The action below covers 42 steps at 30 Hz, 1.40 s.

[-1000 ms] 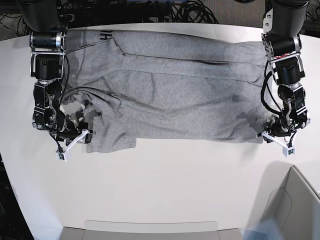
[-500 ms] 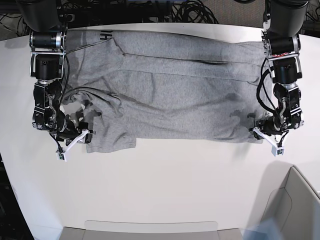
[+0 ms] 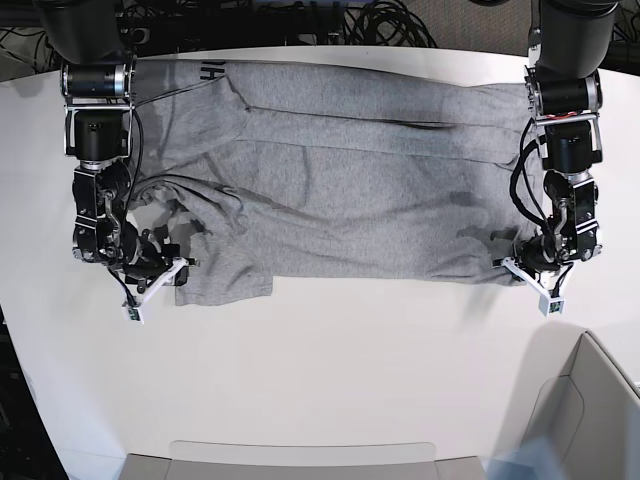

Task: Fold the T-shirt properly
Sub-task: 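Close both grippers on the shirt's side edges, then lift the hem edge with both grippers and fold it over the shirt body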

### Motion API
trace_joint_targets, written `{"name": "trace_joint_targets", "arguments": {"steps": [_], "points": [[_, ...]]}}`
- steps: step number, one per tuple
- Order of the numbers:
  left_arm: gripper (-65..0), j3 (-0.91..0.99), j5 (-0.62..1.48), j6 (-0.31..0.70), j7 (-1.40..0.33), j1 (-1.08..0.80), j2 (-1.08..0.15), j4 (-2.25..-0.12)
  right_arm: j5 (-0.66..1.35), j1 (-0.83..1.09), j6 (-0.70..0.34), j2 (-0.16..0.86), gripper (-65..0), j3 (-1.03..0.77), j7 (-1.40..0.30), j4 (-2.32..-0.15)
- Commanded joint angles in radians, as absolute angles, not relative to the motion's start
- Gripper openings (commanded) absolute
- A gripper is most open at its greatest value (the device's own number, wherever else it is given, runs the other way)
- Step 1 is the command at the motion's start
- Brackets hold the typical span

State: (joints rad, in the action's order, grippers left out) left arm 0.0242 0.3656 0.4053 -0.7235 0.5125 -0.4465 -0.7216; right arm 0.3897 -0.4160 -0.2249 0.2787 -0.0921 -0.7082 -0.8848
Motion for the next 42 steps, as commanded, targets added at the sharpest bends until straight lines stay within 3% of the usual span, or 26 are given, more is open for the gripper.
{"name": "trace_joint_targets", "arguments": {"steps": [1, 4, 10, 18, 29, 38, 42], "points": [[-63.5, 0.024, 0.361, 0.409, -0.751, 0.524, -0.450, -0.723, 0.387, -0.433, -0.228, 0.277, -53.0, -0.074, -0.733, -0.889], [-64.7, 0.028, 0.361, 0.409, -0.746, 0.527, -0.450, -0.725, 0.387, -0.453, -0.226, 0.277, -64.8, -0.051, -0.730, -0.883], [-65.0, 0.031, 0.361, 0.409, -0.694, 0.527, -0.450, -0.730, 0.387, -0.501, -0.226, 0.277, -65.0, -0.051, -0.728, -0.885], [-65.0, 0.174, 0.361, 0.410, -0.699, 0.521, -0.450, -0.806, 0.381, -0.599, -0.226, 0.278, -65.0, -0.050, -0.728, -0.883], [-65.0, 0.177, 0.361, 0.410, -0.705, 0.501, -0.450, -0.937, 0.228, -0.680, -0.226, 0.228, -65.0, -0.050, -0.648, -0.885], [-65.0, 0.225, 0.361, 0.410, -0.806, 0.415, -0.452, -1.130, 0.232, -0.630, -0.225, 0.225, -65.0, -0.050, -0.651, -0.986], [-65.0, 0.317, 0.361, 0.410, -0.901, 0.383, -0.450, -1.207, 0.232, -0.584, -0.225, 0.225, -65.0, -0.058, -0.763, -1.122]]}}
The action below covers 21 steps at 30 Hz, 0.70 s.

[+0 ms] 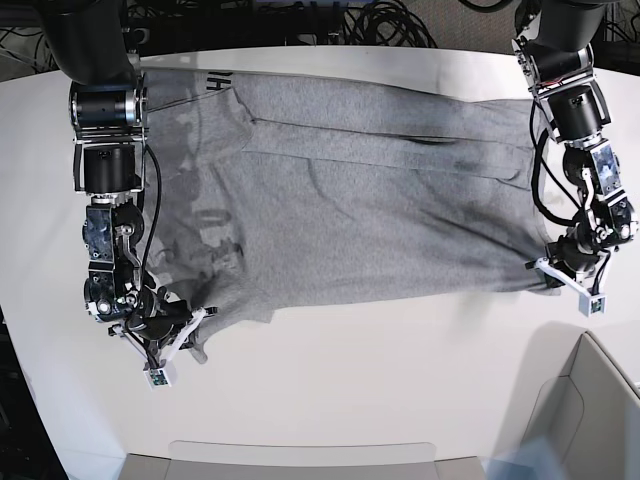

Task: Fold the T-shirt properly
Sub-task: 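Lift the hem edge with both grippers and fold it over the shirt body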

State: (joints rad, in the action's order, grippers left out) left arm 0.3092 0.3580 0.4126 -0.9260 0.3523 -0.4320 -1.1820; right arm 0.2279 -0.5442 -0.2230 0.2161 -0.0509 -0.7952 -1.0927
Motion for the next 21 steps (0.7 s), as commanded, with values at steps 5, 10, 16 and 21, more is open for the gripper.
{"name": "trace_joint_targets", "arguments": {"steps": [5, 10, 16, 21], "points": [[-65.0, 0.352, 0.361, 0.410, -0.983, 0.343, -0.450, -1.282, 0.234, -0.498, -0.223, 0.223, -65.0, -0.059, -0.851, -1.294], [-65.0, 0.352, 0.361, 0.410, -0.990, 0.271, -0.450, -1.376, 0.234, -0.420, -0.222, 0.223, -65.0, -0.061, -0.947, -1.446], [-65.0, 0.352, 0.361, 0.410, -0.990, 0.179, -0.450, -1.454, 0.234, -0.335, -0.223, 0.205, -65.0, -0.157, -1.064, -1.635], [-65.0, 0.352, 0.361, 0.410, -0.990, 0.157, -0.450, -1.457, 0.234, -0.282, -0.226, 0.199, -65.0, -0.234, -1.121, -1.735]]}}
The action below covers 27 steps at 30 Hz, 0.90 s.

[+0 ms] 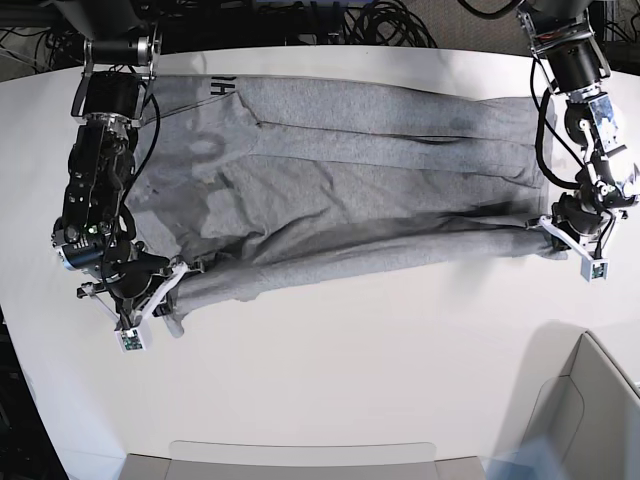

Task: Fold the T-shirt properly
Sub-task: 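Lift the hem edge with both grippers and fold it over the shirt body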

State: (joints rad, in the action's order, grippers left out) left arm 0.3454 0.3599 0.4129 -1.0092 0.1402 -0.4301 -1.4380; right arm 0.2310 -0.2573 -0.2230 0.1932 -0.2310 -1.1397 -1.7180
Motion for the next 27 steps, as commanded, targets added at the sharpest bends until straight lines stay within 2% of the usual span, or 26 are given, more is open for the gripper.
{"name": "trace_joint_targets", "arguments": {"steps": [1, 6, 14, 22, 27], "points": [[-65.0, 0.354, 0.361, 0.410, -0.990, 0.154, -0.450, -1.458, 0.234, -0.272, -0.226, 0.202, -65.0, -0.236, -1.130, -1.753], [-65.0, 0.354, 0.361, 0.410, -0.990, 0.127, -0.450, -1.465, 0.228, -0.205, -0.226, 0.202, -65.0, -0.237, -1.144, -1.827], [-65.0, 0.351, 0.361, 0.410, -0.990, 0.027, -0.450, -1.633, 0.234, -0.110, -0.228, 0.203, -65.0, -0.315, -1.145, -1.902], [-65.0, 0.344, 0.361, 0.410, -0.990, -0.028, -0.450, -1.635, 0.234, 0.013, -0.228, 0.203, -65.0, -0.323, -1.147, -1.989], [-65.0, 0.348, 0.361, 0.410, -0.990, -0.068, -0.450, -1.667, 0.234, 0.059, -0.229, 0.203, -65.0, -0.325, -1.241, -2.051]]}}
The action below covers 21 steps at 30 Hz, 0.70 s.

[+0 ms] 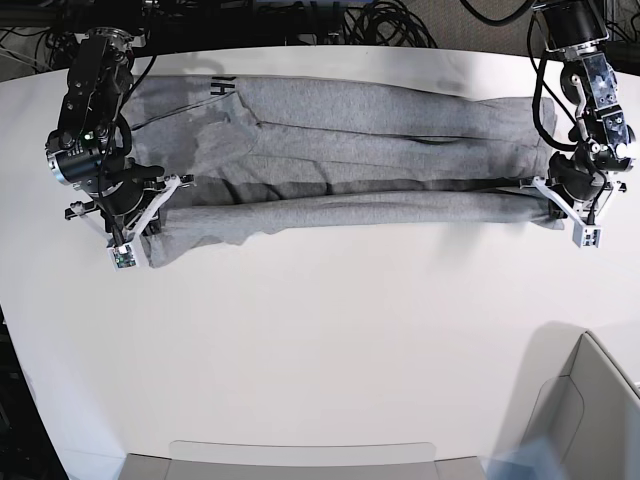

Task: Fold the T-shirt properly
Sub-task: 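Lift the hem edge with both grippers and fold it over the shirt body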

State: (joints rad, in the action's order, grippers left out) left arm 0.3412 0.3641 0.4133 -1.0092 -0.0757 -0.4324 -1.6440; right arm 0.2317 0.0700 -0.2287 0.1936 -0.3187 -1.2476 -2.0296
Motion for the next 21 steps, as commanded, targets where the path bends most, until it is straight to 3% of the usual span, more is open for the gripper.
{"name": "trace_joint_targets", "arguments": {"steps": [1, 6, 12, 21], "points": [[-65.0, 0.348, 0.361, 0.410, -0.990, -0.077, -0.450, -1.679, 0.234, 0.067, -0.229, 0.203, -65.0, -0.325, -1.244, -2.052], [-65.0, 0.344, 0.361, 0.410, -1.023, -0.116, -0.450, -1.725, 0.245, 0.113, -0.237, 0.203, -65.0, -0.325, -1.250, -2.055], [-65.0, 0.346, 0.361, 0.410, -1.116, -0.117, -0.450, -1.728, 0.286, 0.194, -0.332, 0.199, -65.0, -0.397, -1.250, -2.058], [-65.0, 0.349, 0.361, 0.410, -1.121, -0.139, -0.450, -1.728, 0.288, 0.283, -0.335, 0.199, -65.0, -0.400, -1.247, -2.066]]}}
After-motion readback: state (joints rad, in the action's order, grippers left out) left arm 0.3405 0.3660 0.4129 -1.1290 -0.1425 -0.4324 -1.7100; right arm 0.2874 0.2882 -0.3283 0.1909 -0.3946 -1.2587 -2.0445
